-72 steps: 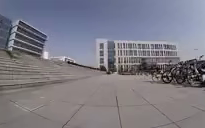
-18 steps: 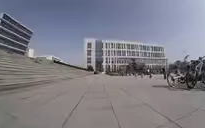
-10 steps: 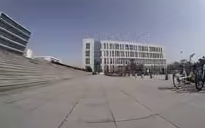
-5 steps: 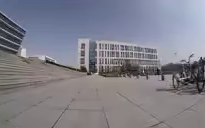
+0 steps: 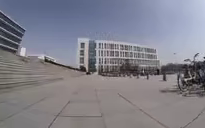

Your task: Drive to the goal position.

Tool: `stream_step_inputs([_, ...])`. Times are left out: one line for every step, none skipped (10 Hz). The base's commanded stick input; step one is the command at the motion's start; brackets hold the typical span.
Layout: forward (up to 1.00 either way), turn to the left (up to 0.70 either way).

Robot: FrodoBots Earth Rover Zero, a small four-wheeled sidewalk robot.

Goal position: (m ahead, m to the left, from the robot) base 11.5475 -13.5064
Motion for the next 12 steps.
stream_step_inputs([0.50, 0.00])
stream_step_inputs([0.50, -0.21])
stream_step_inputs([0.50, -0.46])
stream_step_inputs([0.50, -0.50])
stream_step_inputs([0.50, -0.50])
stream_step_inputs([0.50, -0.50])
stream_step_inputs([0.50, -0.49])
stream_step_inputs([0.50, -0.37])
stream_step_inputs([0.50, -0.23])
stream_step_inputs([0.50, -0.09])
stream_step_inputs([0.50, 0.00])
stream_step_inputs([0.50, 0.00])
